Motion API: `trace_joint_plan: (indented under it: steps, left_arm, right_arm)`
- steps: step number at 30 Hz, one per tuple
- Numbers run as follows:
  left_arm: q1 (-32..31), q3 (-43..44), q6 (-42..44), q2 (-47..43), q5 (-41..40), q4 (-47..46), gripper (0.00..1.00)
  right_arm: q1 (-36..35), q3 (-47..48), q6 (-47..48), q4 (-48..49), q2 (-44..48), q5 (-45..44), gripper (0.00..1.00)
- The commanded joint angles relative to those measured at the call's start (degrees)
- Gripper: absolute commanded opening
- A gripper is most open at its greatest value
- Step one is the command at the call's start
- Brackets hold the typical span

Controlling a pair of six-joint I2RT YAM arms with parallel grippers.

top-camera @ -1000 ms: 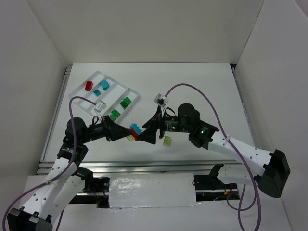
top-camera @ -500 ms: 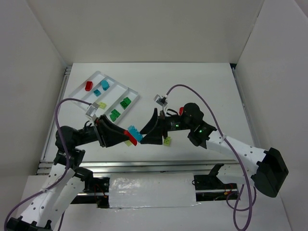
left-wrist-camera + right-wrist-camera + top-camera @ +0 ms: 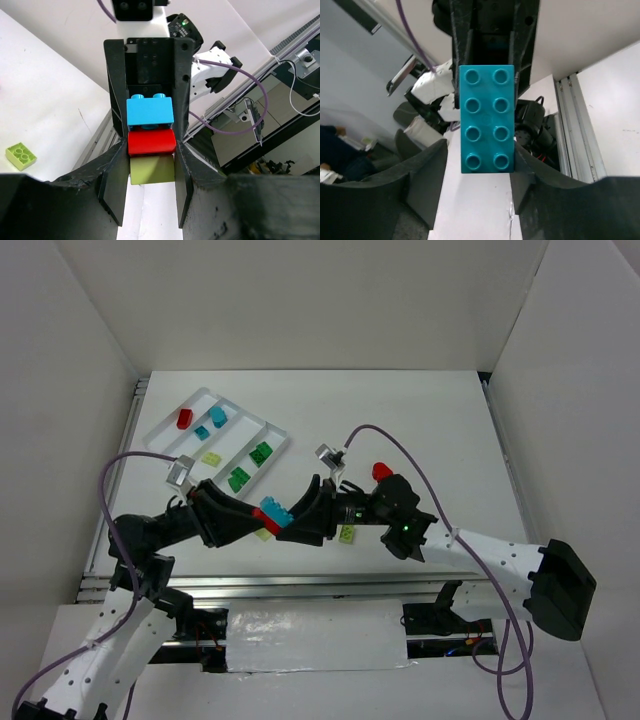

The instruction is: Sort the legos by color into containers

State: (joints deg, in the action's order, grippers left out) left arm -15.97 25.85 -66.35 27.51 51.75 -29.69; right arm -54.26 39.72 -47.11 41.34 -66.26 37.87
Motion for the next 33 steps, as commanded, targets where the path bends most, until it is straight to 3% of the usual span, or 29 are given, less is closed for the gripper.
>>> trace_joint_plan:
  steps: [1,5,6,8,10,12,13,14,15,19,24,27,33]
  left_arm:
    - [-0.4,0.7,-0.5,-0.5,-0.9,-3.1,0.0]
    - [-0.4,1.1,0.2,-1.1,-0.8,-1.5,0.0]
    - [-0.4,1.5,0.3,-1.2,-0.8,-0.6,0.0]
    - [-0.4,2.0,1.7,-1.5,-0.8,1.0,0.01]
    - [-0.4,3.3,3.9,-1.4,-0.9,5.0,0.12]
    - [-0.4,4.2,5.8,-1.3,-1.3,8.0,0.47]
    - [-0.4,5.3,7.4,-1.2,-1.6,10.9,0.8]
    - [-0.4,6.0,8.4,-1.3,-1.9,12.7,0.94]
    - [-0.4,6.8,9.6,-1.1,-2.3,14.6,0.99]
    - [-0.4,14.6,17.9,1.1,-1.9,24.8,1.0]
    - [-0.4,22.4,26.7,5.1,5.1,35.4,1.0]
    - [-0.4,23.3,29.7,6.3,8.9,38.0,0.99]
    - [-0.3,21.9,30.4,8.4,11.9,37.6,1.0]
  right_arm:
    - [-1.5,1.6,0.3,5.4,-0.1,-6.2,0.53]
    - [-2.3,3.7,2.3,3.3,-1.4,-6.5,0.23]
    - [-2.3,3.9,2.8,3.0,-1.5,-6.6,0.07]
    - [-2.3,4.1,4.0,2.4,-1.6,-6.0,0.0]
    - [-2.2,4.9,6.2,1.2,-1.8,-3.4,0.0]
    - [-2.1,5.9,9.2,-0.5,-1.9,0.3,0.0]
    - [-2.0,7.3,10.4,-4.0,-1.9,1.1,0.0]
    - [-2.0,8.1,11.9,-6.3,-1.9,1.9,0.0]
    - [-2.0,9.0,14.8,-8.7,-2.0,2.7,0.0]
    - [1.6,13.3,19.9,-22.1,-2.5,11.9,0.0]
    - [6.1,17.6,26.5,-37.0,-0.8,20.5,0.0]
    - [6.5,23.6,34.5,-52.1,-1.2,22.0,0.0]
    - [6.2,31.6,42.2,-68.6,-4.5,21.9,0.0]
